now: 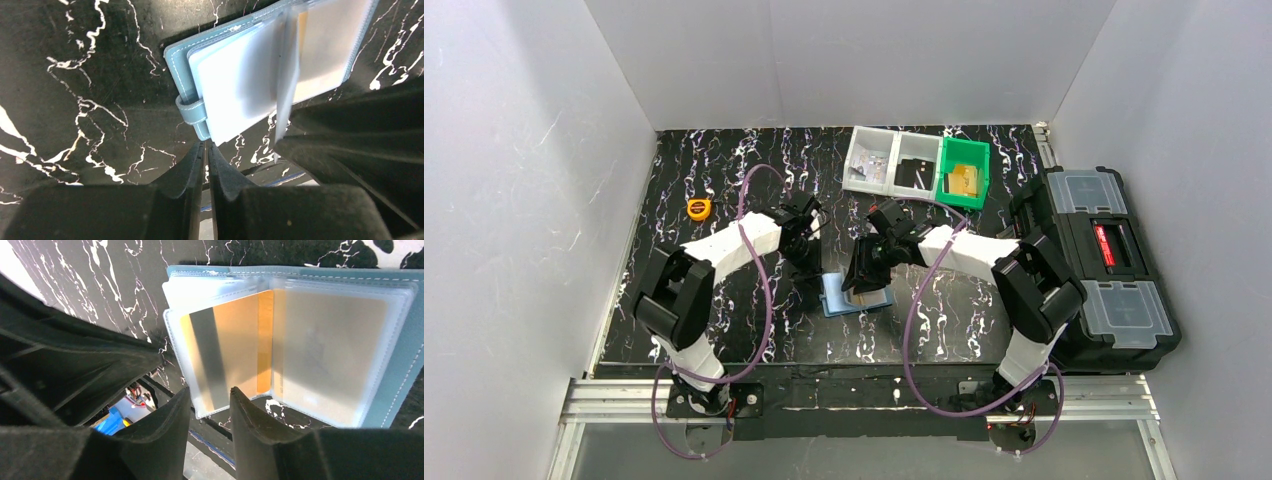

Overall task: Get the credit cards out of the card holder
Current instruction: Remove the credit card from the card holder.

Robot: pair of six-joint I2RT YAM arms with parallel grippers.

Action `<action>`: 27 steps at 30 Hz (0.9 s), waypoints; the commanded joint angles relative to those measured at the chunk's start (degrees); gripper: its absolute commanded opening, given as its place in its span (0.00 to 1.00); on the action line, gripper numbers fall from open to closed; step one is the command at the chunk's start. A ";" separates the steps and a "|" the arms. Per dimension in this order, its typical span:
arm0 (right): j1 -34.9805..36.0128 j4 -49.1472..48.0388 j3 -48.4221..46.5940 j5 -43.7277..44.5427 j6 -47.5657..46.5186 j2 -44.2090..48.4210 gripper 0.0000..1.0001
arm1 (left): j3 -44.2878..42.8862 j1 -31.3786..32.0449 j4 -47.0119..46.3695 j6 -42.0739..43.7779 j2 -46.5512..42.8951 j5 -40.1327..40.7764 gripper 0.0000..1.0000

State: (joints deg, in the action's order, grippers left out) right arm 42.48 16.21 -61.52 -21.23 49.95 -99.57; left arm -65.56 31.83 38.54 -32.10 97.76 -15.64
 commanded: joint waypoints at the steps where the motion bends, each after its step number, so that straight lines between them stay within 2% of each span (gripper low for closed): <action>1: 0.56 -1.62 -2.57 -1.42 0.75 -1.60 0.45 | 0.50 -0.48 2.92 0.73 -3.93 0.70 0.09; 8: 0.68 -1.39 -3.13 -0.98 0.58 -1.13 0.65 | -1.69 -0.46 2.99 0.70 -3.13 -2.01 0.10; 13: 0.59 0.23 -3.65 0.65 -0.23 -0.05 0.75 | -3.06 -0.46 2.73 0.63 -1.78 -3.59 0.11; 18: -0.37 -0.03 -1.55 2.07 0.11 1.40 0.73 | -4.36 -0.37 1.80 0.63 0.52 -4.89 0.11; 23: -1.41 -1.14 0.49 1.41 -0.39 1.35 0.55 | -6.48 -0.10 0.56 0.84 4.36 -5.45 0.08; 27: -1.52 -0.92 0.24 1.17 -1.23 -0.25 0.50 | -7.05 -0.02 0.19 1.30 6.95 -4.18 0.07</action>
State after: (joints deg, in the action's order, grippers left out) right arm 41.23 16.16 -61.65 -19.84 50.15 -100.07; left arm -70.89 31.51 38.39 -31.88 103.50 -19.84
